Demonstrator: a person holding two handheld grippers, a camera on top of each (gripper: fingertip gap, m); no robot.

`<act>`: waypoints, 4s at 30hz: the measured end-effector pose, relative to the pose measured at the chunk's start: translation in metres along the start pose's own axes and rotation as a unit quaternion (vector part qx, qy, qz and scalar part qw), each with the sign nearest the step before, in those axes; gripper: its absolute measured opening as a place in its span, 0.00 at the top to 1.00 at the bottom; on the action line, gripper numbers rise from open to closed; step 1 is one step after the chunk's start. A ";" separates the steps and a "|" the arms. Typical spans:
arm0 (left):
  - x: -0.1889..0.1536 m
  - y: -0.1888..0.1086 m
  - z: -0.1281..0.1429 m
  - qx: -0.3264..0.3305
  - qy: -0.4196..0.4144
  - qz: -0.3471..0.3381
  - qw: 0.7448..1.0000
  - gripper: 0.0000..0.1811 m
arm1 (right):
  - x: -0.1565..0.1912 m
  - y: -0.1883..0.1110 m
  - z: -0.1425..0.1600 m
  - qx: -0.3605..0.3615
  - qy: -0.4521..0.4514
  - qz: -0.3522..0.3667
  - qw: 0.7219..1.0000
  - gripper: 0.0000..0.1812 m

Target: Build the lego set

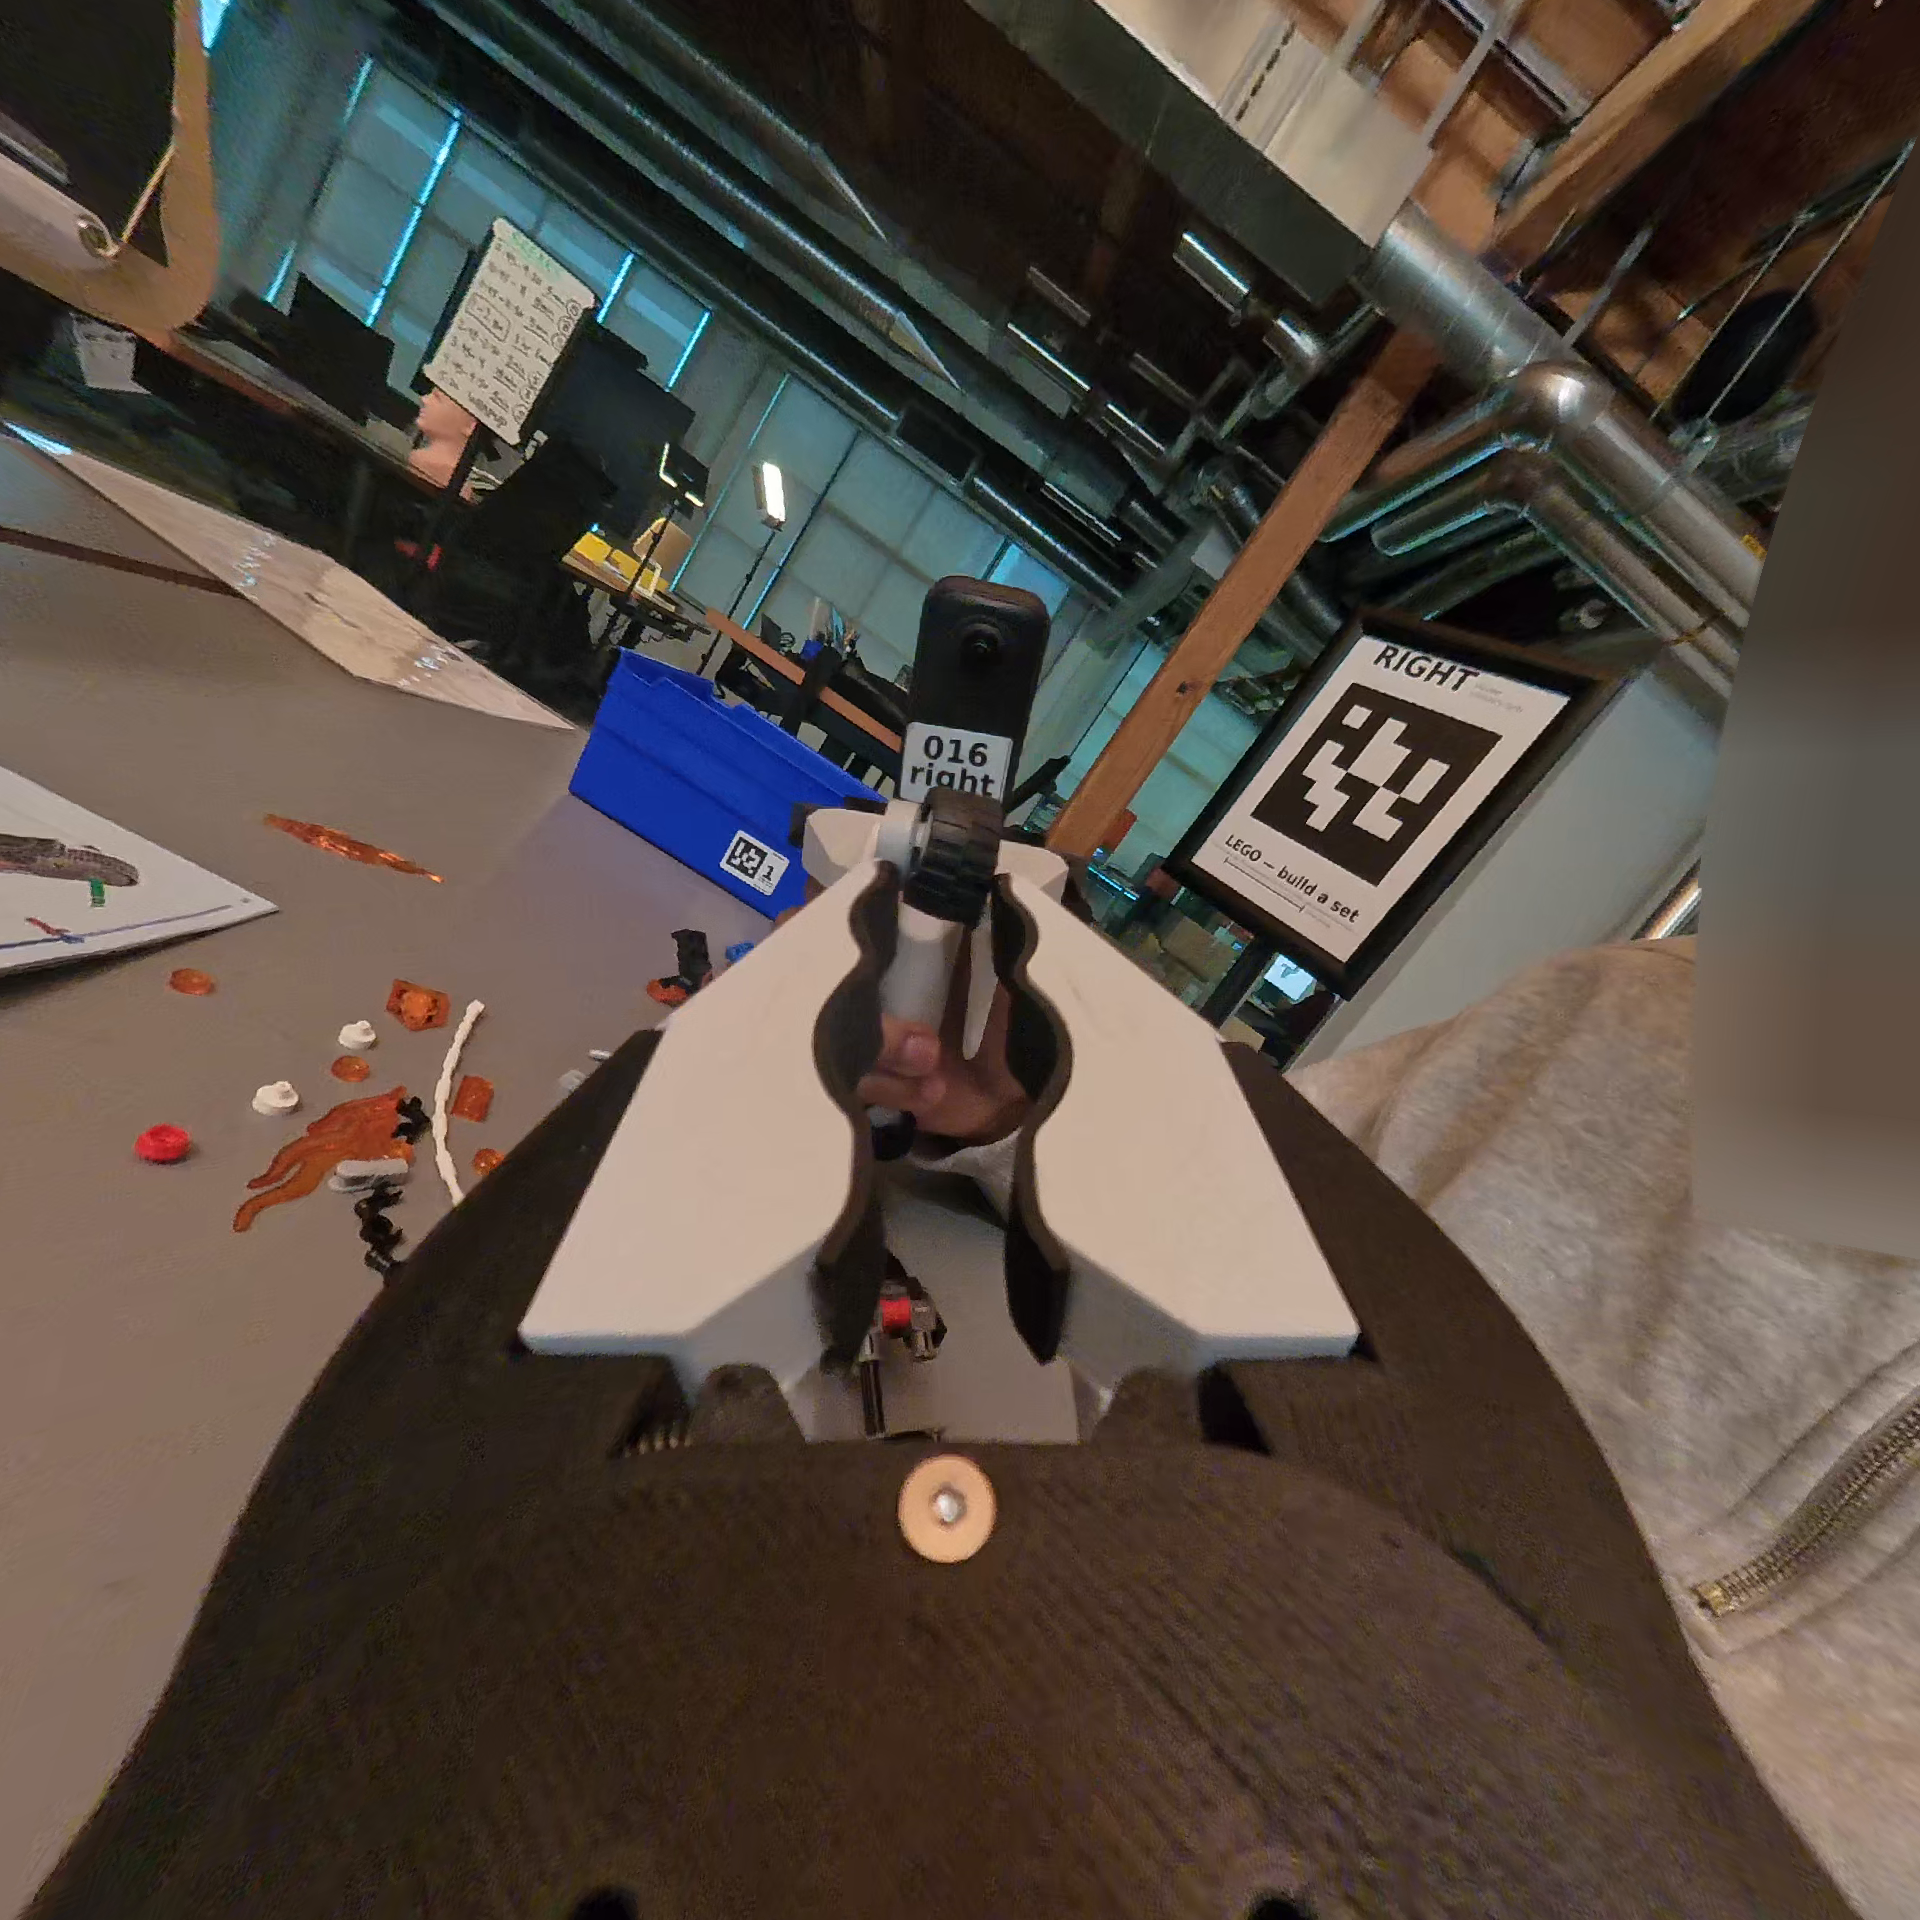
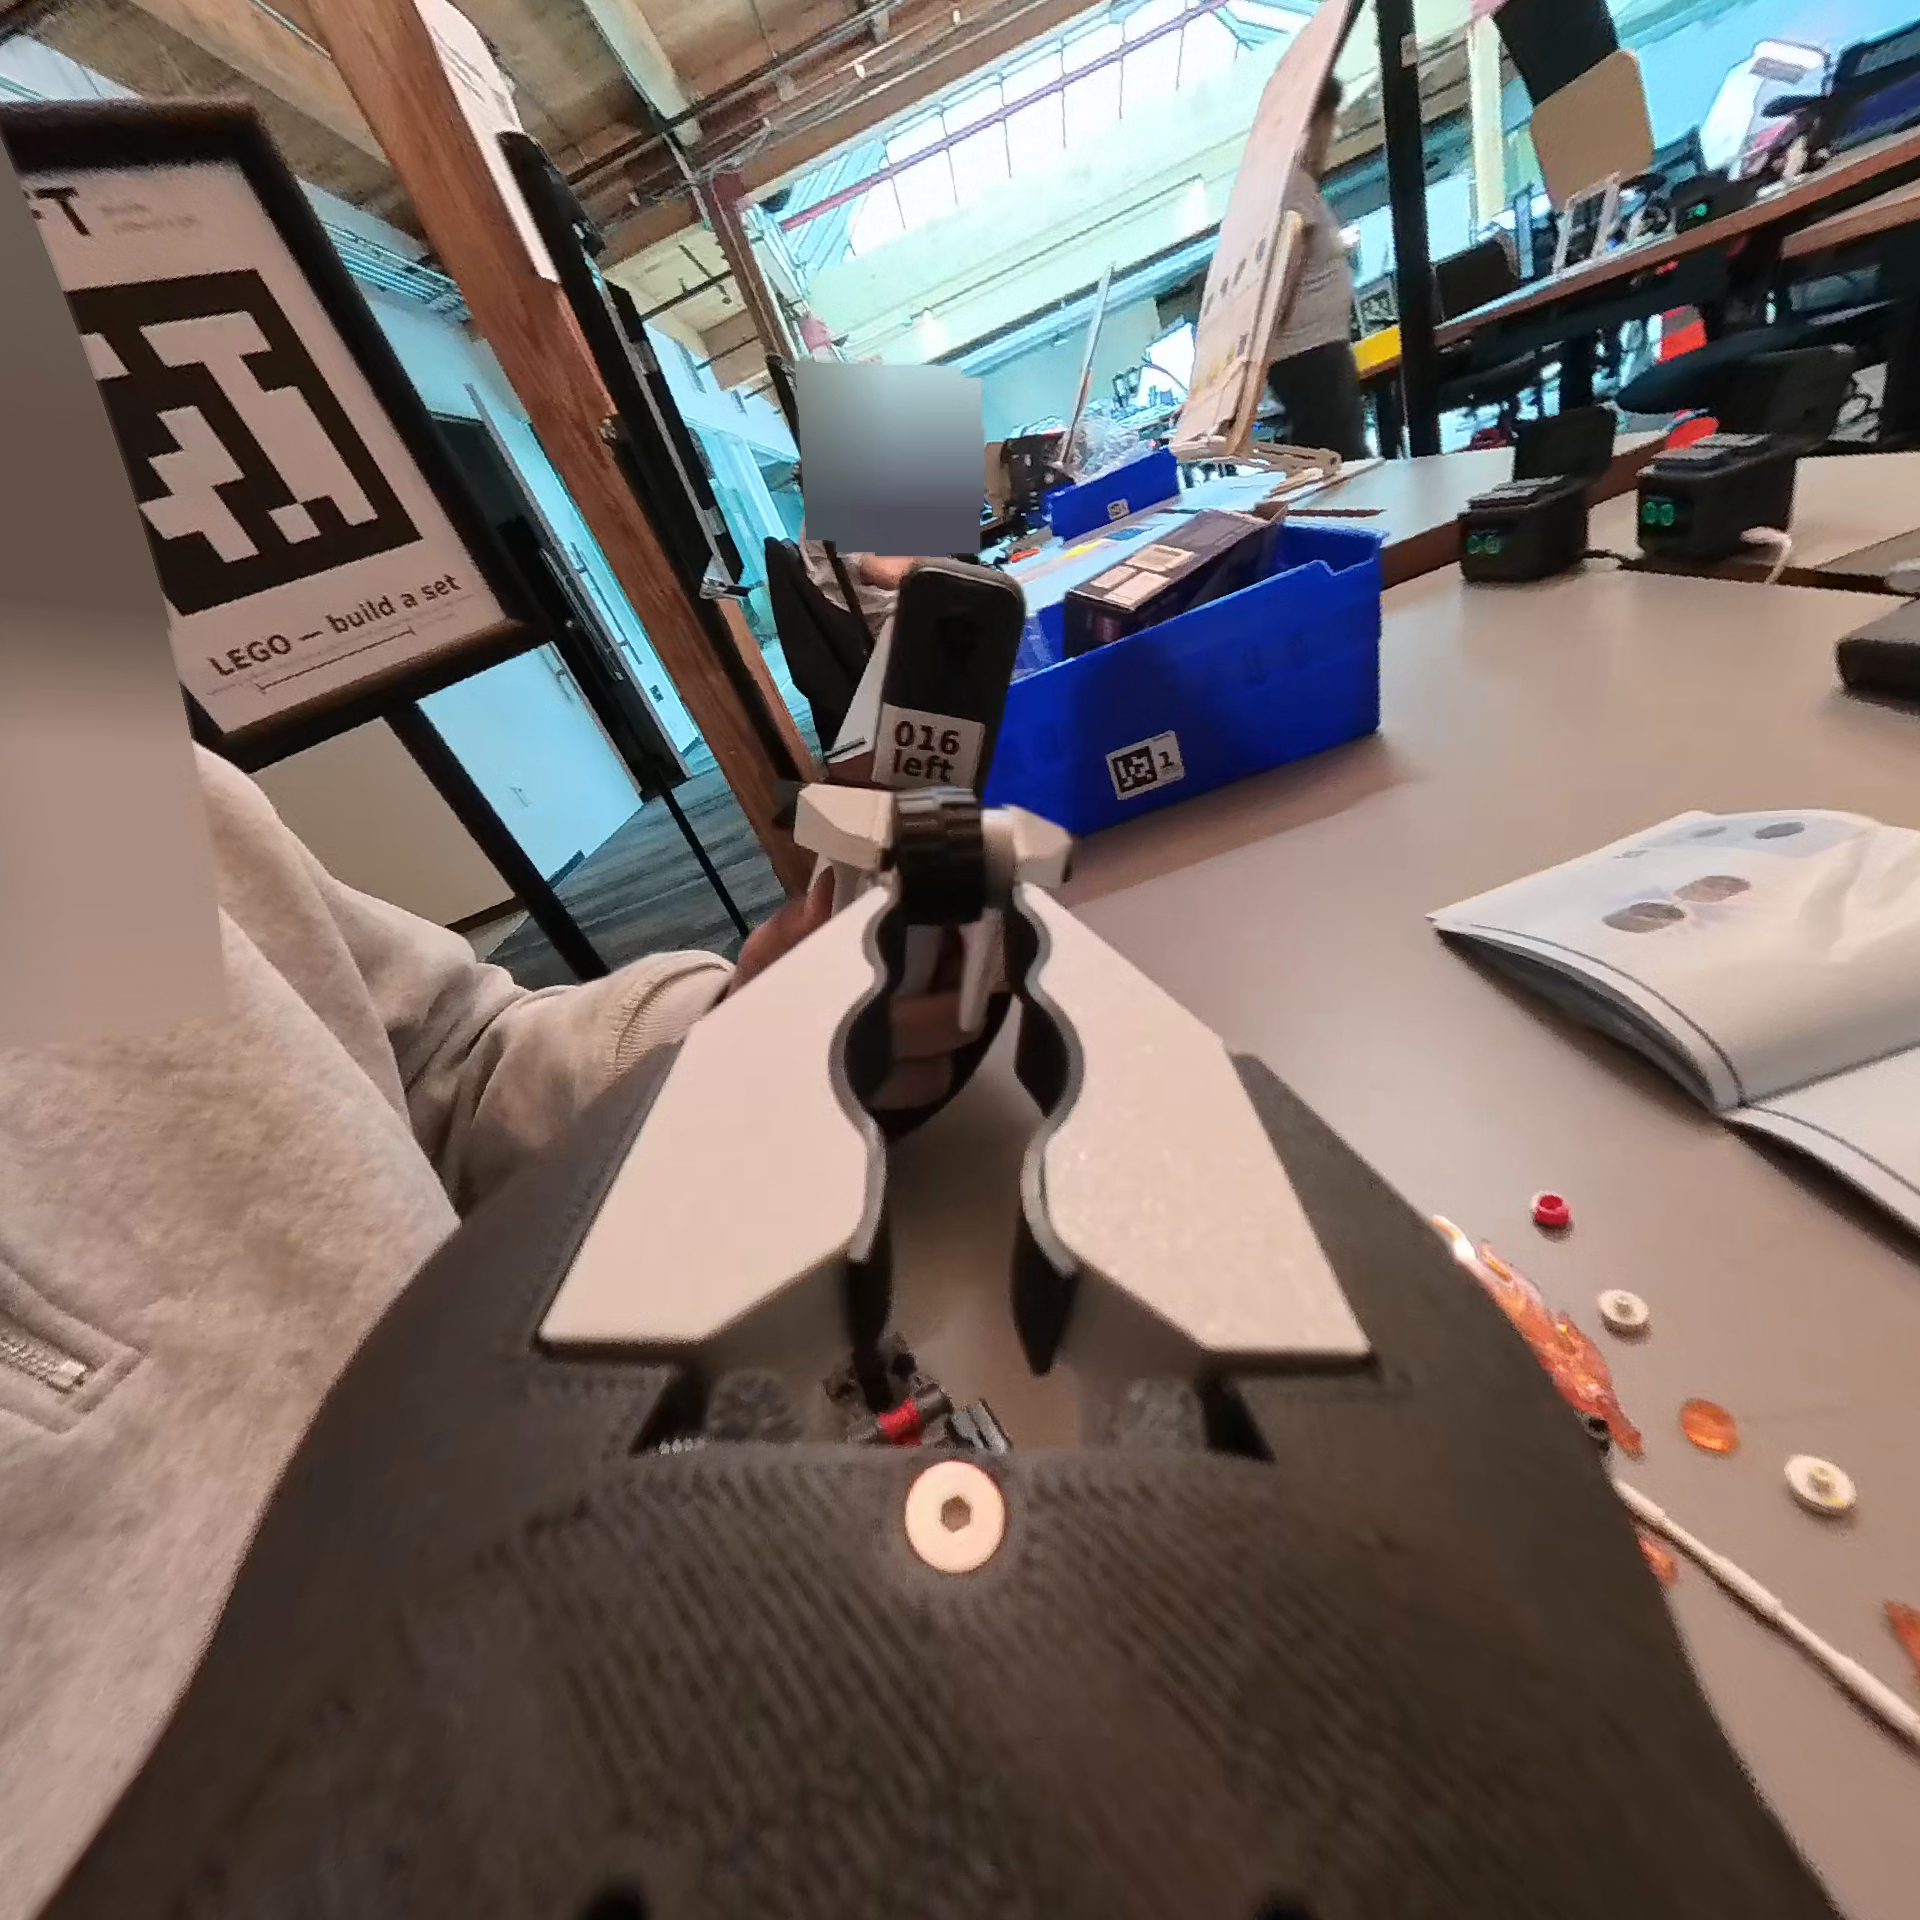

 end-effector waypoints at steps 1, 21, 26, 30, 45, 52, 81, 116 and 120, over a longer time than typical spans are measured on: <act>0.000 0.000 0.000 0.001 0.001 -0.002 1.000 0.86 | 0.002 0.000 -0.001 -0.002 -0.006 -0.006 1.000 0.91; -0.026 0.003 -0.002 0.013 0.098 0.033 0.995 0.89 | 0.023 -0.001 0.001 -0.005 -0.098 -0.067 0.993 0.91; -0.026 0.002 -0.001 0.021 0.122 0.019 0.992 0.89 | 0.024 -0.001 0.002 -0.001 -0.100 -0.069 0.993 0.88; -0.023 0.000 -0.003 0.020 0.121 0.009 0.992 0.89 | 0.025 0.001 0.002 -0.002 -0.088 -0.079 0.993 0.81; -0.026 0.010 0.013 0.083 0.160 0.002 0.984 0.89 | 0.025 -0.001 0.001 0.004 -0.072 -0.084 0.994 0.89; -0.026 0.009 0.011 0.078 0.170 -0.009 0.982 0.89 | 0.023 -0.003 0.001 0.009 -0.081 -0.075 0.994 0.88; -0.040 0.009 0.006 0.044 0.093 0.084 0.991 0.90 | 0.045 -0.004 -0.003 -0.003 -0.134 -0.083 0.987 0.91; -0.038 0.013 0.012 0.064 0.205 0.004 0.977 0.94 | 0.033 -0.008 -0.006 -0.025 -0.080 -0.112 0.990 0.91; -0.040 0.014 0.014 0.071 0.211 0.007 0.975 0.94 | 0.037 -0.009 -0.005 -0.018 -0.120 -0.103 0.987 0.92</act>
Point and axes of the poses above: each gripper's, where its closed fingertips meet, y out along the fingers, z out of its underside, x = y × z across the jaws, the point moved 5 cm from there along -y, back along the fingers, and after that the axes turned 7 degrees about y, right-handed, at the moved point
